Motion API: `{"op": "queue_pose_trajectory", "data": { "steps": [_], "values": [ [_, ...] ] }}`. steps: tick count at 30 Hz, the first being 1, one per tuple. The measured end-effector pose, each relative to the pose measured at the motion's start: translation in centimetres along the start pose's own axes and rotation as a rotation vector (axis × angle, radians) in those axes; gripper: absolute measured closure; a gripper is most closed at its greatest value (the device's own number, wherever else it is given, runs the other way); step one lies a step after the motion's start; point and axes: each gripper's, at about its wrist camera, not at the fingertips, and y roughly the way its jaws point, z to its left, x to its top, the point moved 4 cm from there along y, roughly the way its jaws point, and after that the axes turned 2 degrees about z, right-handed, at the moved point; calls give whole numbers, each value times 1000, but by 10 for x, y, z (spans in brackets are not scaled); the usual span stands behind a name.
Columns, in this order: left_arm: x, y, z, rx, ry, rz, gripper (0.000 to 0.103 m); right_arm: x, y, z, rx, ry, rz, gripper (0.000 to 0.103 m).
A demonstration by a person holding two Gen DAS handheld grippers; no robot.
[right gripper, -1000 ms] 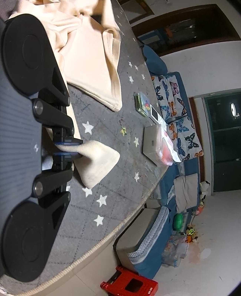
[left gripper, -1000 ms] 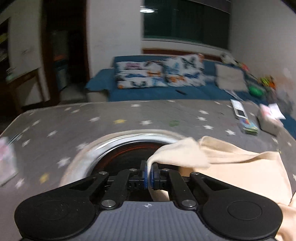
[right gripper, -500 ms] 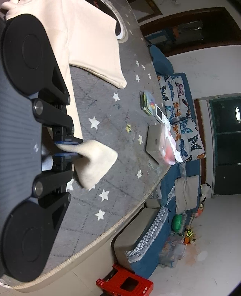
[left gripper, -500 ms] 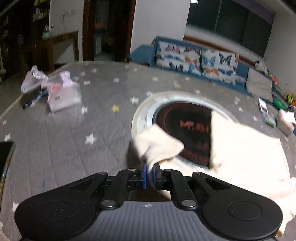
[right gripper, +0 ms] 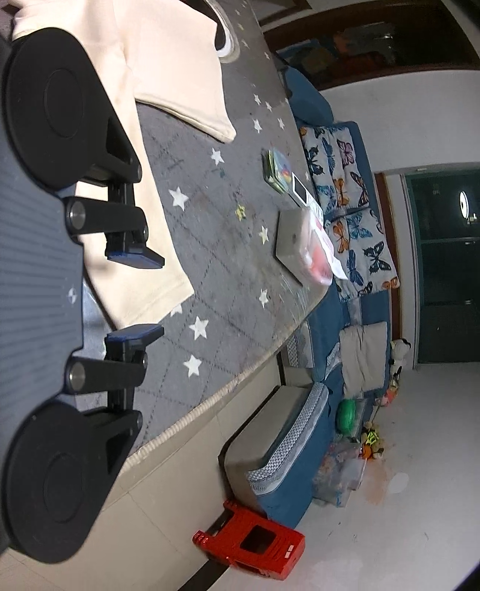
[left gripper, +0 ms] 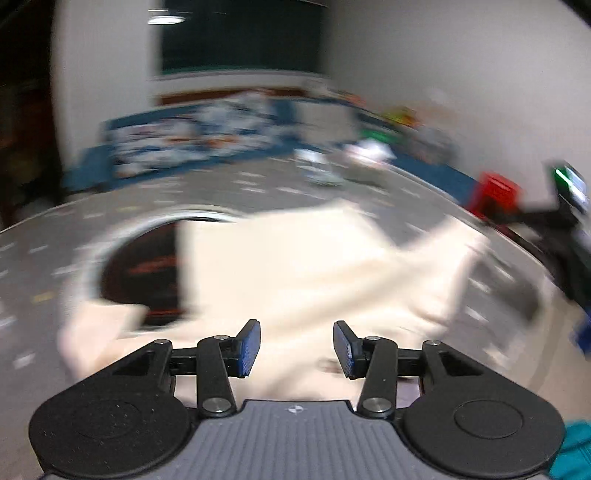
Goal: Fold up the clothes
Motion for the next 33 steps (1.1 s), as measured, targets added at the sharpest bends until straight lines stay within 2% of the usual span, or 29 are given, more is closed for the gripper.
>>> {"op": "queue_pose_trajectory", "data": {
  "steps": [3, 6, 11, 14, 16, 17, 19, 21, 23, 26, 28, 31, 33],
  "values": [
    [-3, 23, -41, -99, 130, 33, 56, -1, 6, -7, -1, 12, 13, 70],
    [-5, 39, -64, -118, 212, 50, 50, -3, 11, -12, -1, 19, 25, 70],
    [-11, 60, -85, -147, 305, 98, 52, -9, 23, -17, 23, 33, 55, 71],
    [-19, 68, -89, -138, 350, 119, 74, -12, 27, -18, 30, 31, 63, 71],
    [-22, 71, -88, -126, 346, 121, 94, -14, 30, -18, 29, 33, 68, 87],
    [-22, 72, -87, -125, 340, 124, 97, -14, 31, -18, 22, 30, 66, 91],
    [-18, 65, -84, -175, 288, 136, 98, -12, 28, -19, 0, 17, 56, 100],
    [-14, 52, -84, -244, 259, 130, 98, -10, 26, -20, -22, 4, 46, 100],
    [-15, 46, -87, -276, 260, 142, 98, -8, 23, -21, -45, -10, 35, 100],
    [-22, 51, -86, -277, 250, 188, 96, -7, 22, -22, -77, -28, 30, 100],
    [-25, 54, -84, -274, 239, 212, 93, -7, 20, -20, -69, -35, 30, 99],
    [-17, 44, -76, -297, 221, 178, 89, -6, 14, -14, -45, -45, 16, 93],
    [-7, 42, -65, -267, 206, 150, 88, -2, 10, -5, -6, -57, 10, 92]
  ]
}}
